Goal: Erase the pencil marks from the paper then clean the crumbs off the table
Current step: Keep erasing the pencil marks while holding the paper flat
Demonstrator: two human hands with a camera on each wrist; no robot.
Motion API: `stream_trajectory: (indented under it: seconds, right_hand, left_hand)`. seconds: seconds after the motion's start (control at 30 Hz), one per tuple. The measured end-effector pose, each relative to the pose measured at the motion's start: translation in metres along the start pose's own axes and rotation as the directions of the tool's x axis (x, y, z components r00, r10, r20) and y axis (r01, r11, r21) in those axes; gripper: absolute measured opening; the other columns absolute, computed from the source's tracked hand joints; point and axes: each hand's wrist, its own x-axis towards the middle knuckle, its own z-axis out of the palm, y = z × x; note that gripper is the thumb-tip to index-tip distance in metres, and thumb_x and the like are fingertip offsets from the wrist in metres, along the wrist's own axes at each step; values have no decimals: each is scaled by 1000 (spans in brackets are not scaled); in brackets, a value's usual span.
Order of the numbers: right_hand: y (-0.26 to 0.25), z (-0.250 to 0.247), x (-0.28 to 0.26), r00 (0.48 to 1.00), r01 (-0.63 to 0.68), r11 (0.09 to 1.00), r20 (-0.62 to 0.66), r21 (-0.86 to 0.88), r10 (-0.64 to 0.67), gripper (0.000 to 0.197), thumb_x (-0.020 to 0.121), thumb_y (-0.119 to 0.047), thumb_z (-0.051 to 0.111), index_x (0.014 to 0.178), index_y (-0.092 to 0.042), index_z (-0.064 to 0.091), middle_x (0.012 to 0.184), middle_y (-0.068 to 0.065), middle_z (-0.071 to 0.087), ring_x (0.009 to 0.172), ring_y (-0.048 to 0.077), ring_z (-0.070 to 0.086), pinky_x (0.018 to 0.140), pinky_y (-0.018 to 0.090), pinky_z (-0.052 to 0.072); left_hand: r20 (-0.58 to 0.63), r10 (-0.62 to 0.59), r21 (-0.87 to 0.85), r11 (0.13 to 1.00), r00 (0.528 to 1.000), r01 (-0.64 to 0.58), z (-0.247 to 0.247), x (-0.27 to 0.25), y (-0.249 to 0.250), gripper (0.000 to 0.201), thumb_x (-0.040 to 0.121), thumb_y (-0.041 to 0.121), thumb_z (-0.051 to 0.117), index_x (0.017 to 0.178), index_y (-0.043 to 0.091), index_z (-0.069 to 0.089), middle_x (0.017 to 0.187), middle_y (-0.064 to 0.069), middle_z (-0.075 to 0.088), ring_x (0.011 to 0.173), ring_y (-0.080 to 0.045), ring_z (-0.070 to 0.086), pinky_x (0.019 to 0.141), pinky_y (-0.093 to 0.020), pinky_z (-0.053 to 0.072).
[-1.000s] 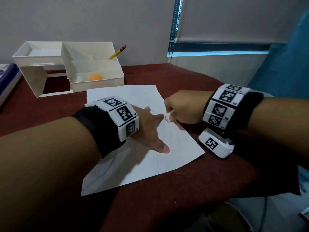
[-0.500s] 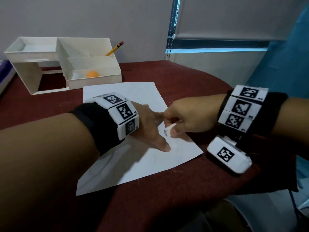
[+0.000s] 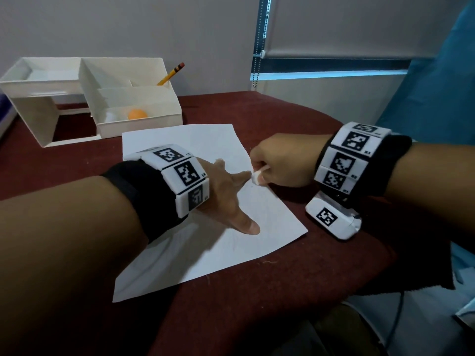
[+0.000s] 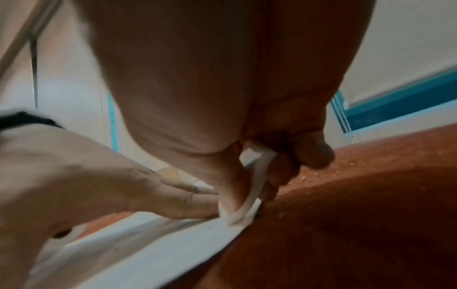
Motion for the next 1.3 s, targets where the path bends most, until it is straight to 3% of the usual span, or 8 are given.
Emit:
stream_trajectory:
  seconds: [0.13,0.3,0.43,0.6,0.7,0.9,1.1,1.3]
  right_hand:
    - [-11,2,-17,977,127,981,150,148,-149,18,92,-41,66,95,-23,69,87,-7,69,80,10,64,71,29,52]
    - [2,-2,1,999,-33,999,13,25,32,20,94,-43,62,92,-23,64,91,-6,64,85,17,61,69,31,47]
    - [-15,4,-5,986,110,985,109,130,-125,17,92,-38,65,94,-21,67,85,-5,67,80,16,64,71,32,51]
    - [-6,-2,10,1000,-13,999,-9,43,14,20,96,-41,61,94,-21,65,90,-5,64,85,17,63,64,28,46]
    - [-9,1,10,1000,8,1000,-23,-6,-8,20,97,-38,57,94,-20,65,89,-5,64,83,16,61,62,27,43]
    - [-7,-1,4,999,-19,1000,-36,-4,19,24,97,-39,58,96,-17,67,94,-1,67,86,21,62,68,30,46]
    - [-28,-1,-7,993,61,990,93,127,-73,20,88,-45,62,87,-26,68,78,-10,71,76,11,68,68,33,57]
    - [-8,-26,4,999,-37,999,-28,-25,36,21,94,-41,63,94,-21,69,92,-7,66,83,14,61,67,29,47]
  left_hand:
    - [3,35,-17,999,999,-34,0,2,-2,106,57,96,45,144,58,-2,157,-17,16,133,-38,41,102,-50,37]
    - [-6,2,19,1000,1000,-2,1,2,-1,114,59,96,45,148,52,-12,163,-10,8,141,-37,32,106,-53,32]
    - [12,70,-4,998,997,-70,4,3,-4,103,63,94,45,149,53,5,161,-9,20,146,-34,21,112,-53,26]
    - [1,13,19,1000,1000,-13,-2,-4,-1,114,61,94,46,149,50,-12,163,-10,9,140,-34,34,105,-49,34]
    - [1,16,-28,999,1000,-16,-4,-13,-11,119,63,90,53,153,43,-9,165,-1,5,147,-27,23,113,-47,23]
    - [83,-67,-102,992,994,76,5,-54,-68,122,53,78,73,151,52,5,164,11,3,149,-17,17,118,-42,15]
    - [134,-37,-141,988,990,56,29,-51,-81,120,59,77,71,148,57,-7,161,15,-17,151,-20,7,119,-47,14]
    - [121,-49,-96,994,991,61,31,-51,-80,117,62,83,62,149,52,-10,162,11,-16,150,-23,13,119,-50,18]
